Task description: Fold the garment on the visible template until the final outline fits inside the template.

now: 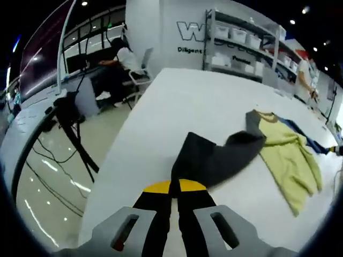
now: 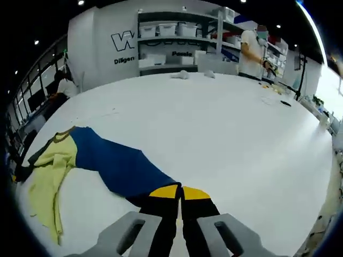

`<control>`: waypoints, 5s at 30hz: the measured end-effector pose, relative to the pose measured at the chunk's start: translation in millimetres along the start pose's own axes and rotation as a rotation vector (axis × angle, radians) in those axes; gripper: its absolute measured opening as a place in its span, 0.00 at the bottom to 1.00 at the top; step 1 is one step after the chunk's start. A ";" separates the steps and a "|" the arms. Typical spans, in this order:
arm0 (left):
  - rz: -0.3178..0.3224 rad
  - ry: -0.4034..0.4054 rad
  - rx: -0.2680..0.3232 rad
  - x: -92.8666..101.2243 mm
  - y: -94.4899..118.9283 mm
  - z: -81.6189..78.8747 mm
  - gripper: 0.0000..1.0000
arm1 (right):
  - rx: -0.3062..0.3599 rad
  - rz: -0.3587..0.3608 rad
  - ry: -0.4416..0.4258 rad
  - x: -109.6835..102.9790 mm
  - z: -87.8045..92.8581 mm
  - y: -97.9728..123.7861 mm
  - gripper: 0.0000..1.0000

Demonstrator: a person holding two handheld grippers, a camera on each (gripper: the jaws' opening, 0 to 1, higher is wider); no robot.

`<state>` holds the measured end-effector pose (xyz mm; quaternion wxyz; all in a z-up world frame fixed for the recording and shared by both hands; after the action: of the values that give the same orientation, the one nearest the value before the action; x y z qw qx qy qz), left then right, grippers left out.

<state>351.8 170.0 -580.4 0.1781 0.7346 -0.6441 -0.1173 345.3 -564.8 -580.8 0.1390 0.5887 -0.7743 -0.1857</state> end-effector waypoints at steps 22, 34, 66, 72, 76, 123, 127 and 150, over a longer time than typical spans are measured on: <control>-0.024 -0.005 -0.027 4.6 3.3 25.1 0.06 | 0.001 -0.011 0.006 -4.2 8.6 -1.3 0.00; 0.152 -0.121 0.007 43.5 11.4 14.5 0.61 | 0.067 -0.171 -0.009 -54.2 1.5 20.0 0.52; 0.472 -0.081 -0.078 162.3 52.8 45.2 0.68 | -0.039 -0.699 0.245 -188.9 56.9 77.4 0.40; 0.514 -0.102 -0.129 177.2 55.1 58.2 0.52 | -0.059 -0.758 0.349 -201.3 72.3 82.0 0.24; 0.519 -0.122 -0.169 185.6 54.7 67.4 0.46 | -0.077 -0.775 0.365 -205.9 79.8 84.4 0.16; 0.500 -0.219 -0.223 205.6 60.3 81.8 0.00 | -0.133 -0.734 0.387 -206.6 85.0 106.0 0.00; 0.513 -0.201 -0.222 192.6 62.9 71.0 0.00 | -0.102 -0.708 0.376 -195.5 70.2 108.3 0.00; 0.621 -0.293 -0.263 145.7 102.2 46.8 0.00 | -0.230 -0.610 0.410 -151.5 60.3 132.3 0.00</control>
<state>261.4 9.9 -572.4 0.2040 0.4503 -0.8345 -0.2432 246.0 -379.9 -574.3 0.2948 0.7974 -0.4939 -0.1826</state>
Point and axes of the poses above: the point that each gripper's makers call its tool centre point, and the gripper's own axes: y roughly backward along the fingers, x roughly to its right, z roughly out of its underside, the point moved 7 cm from there along y, roughly backward along the fingers, and after that the axes turned 14 degrees about x, right-handed, at the moved point
